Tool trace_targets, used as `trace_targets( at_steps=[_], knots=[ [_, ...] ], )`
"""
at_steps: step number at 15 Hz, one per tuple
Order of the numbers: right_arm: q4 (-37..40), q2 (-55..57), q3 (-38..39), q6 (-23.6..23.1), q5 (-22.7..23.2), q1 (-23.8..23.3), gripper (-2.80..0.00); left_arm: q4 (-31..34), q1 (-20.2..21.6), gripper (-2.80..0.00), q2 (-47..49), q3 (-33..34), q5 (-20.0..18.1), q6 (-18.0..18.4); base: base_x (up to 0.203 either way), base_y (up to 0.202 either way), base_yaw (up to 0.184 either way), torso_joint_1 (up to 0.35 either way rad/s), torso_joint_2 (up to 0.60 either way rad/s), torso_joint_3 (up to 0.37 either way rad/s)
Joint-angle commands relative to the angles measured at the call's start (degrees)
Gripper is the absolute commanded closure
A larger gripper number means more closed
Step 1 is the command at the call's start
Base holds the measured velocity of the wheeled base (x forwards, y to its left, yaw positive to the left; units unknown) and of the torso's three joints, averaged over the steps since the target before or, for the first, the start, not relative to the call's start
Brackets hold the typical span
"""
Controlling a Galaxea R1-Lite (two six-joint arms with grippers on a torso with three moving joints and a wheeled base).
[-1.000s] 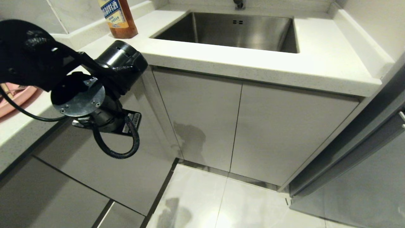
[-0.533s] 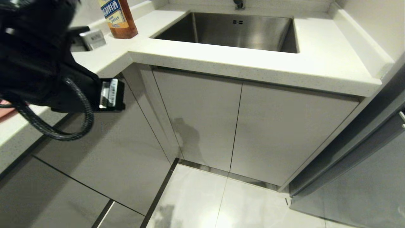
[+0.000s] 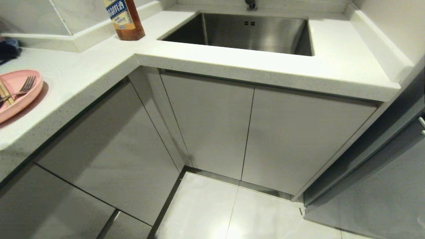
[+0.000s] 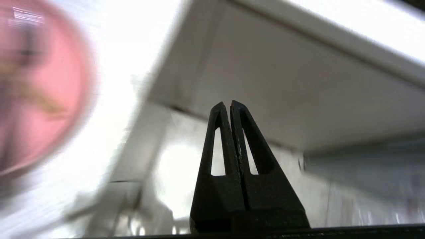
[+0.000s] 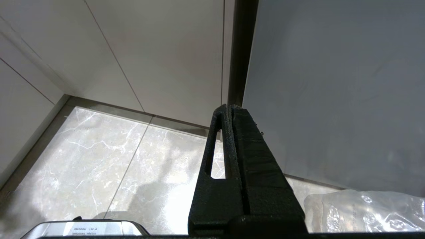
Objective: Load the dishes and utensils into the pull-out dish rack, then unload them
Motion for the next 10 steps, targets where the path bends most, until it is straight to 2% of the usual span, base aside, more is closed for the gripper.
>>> trace_targets(
  at_steps=[1, 4, 7, 10],
  knots=[
    [0.01, 0.0, 0.17, 0.0, 0.0, 0.08, 0.0, 0.11, 3.96, 0.0, -8.43, 0.81, 0.05, 0.9, 0.0, 0.0, 0.0, 0.0, 0.0, 0.0],
    [0.01, 0.0, 0.09, 0.04, 0.0, 0.08, 0.0, -2.8, 8.38, 0.0, -21.12, 8.39, -0.18, 7.12, 0.0, 0.0, 0.0, 0.0, 0.0, 0.0],
    [0.01, 0.0, 0.11, 0.01, 0.0, 0.05, 0.0, -10.54, 13.41, 0.0, -34.68, 27.49, -1.7, 13.36, 0.0, 0.0, 0.0, 0.0, 0.0, 0.0],
    [0.01, 0.0, 0.09, 0.04, 0.0, 0.06, 0.0, -17.01, 18.54, 0.0, -46.67, 44.09, -5.66, 16.28, 0.0, 0.0, 0.0, 0.0, 0.0, 0.0]
  ],
)
